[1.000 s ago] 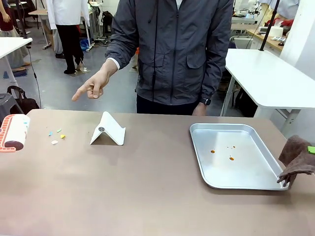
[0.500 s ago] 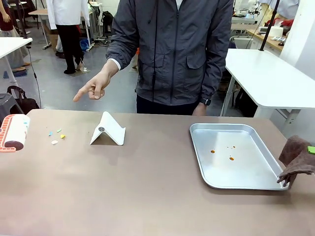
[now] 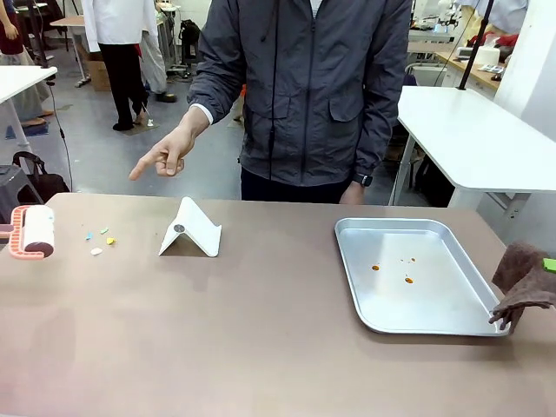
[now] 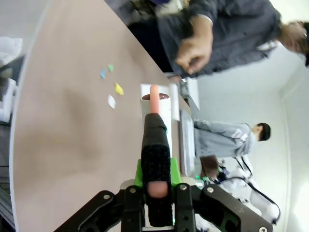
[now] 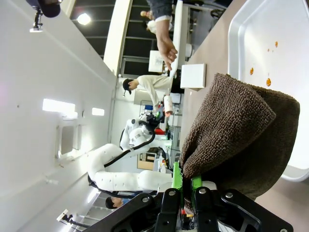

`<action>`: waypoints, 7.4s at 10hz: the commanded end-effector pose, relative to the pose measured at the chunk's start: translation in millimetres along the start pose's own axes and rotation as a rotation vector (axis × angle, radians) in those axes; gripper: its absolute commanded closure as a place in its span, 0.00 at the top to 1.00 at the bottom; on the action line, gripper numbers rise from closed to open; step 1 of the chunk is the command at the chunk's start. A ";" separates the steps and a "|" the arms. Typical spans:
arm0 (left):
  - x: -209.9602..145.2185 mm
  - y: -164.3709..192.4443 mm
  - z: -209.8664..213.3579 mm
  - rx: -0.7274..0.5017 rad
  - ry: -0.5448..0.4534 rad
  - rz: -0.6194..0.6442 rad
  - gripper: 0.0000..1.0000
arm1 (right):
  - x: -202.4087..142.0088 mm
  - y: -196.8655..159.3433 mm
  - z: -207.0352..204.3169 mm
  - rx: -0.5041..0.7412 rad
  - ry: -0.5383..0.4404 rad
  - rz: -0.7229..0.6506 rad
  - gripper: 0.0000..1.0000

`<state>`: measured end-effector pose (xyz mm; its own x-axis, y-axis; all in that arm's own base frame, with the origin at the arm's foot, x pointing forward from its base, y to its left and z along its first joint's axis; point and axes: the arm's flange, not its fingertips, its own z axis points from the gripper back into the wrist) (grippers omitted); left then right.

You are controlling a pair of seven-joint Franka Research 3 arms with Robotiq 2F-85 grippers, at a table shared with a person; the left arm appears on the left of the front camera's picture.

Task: Clean the surface of the table.
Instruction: If a person points to the right, clean the right side of the table with your right hand, and if they point to the left, clean the left side with your left hand, then clean the area not pointed to by the person.

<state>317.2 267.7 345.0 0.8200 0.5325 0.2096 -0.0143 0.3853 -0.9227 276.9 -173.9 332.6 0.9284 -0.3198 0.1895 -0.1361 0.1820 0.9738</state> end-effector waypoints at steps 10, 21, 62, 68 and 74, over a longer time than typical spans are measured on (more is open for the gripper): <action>42.2 12.2 -73.5 0.265 -0.088 0.123 0.22 | 0.2 3.9 1.0 0.001 -0.001 -0.023 0.00; 64.5 7.8 -148.9 0.323 0.005 0.140 0.22 | 0.2 3.9 1.0 0.001 -0.001 -0.023 0.00; -37.1 -39.3 57.7 -0.318 0.304 -0.075 0.22 | 75.0 11.6 -84.1 -0.408 0.323 0.152 0.08; -37.1 -39.3 57.7 -0.318 0.304 -0.075 0.22 | 132.5 22.8 -136.1 -0.761 0.427 0.344 0.08; -37.1 -39.3 57.7 -0.318 0.304 -0.075 0.22 | 147.6 -23.6 -172.1 -0.807 0.362 0.470 0.08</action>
<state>256.5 277.1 388.6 0.9469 0.2414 0.2123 0.1824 0.1403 -0.9732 472.5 -69.3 326.5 0.9163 0.2098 0.3411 -0.3463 0.8428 0.4121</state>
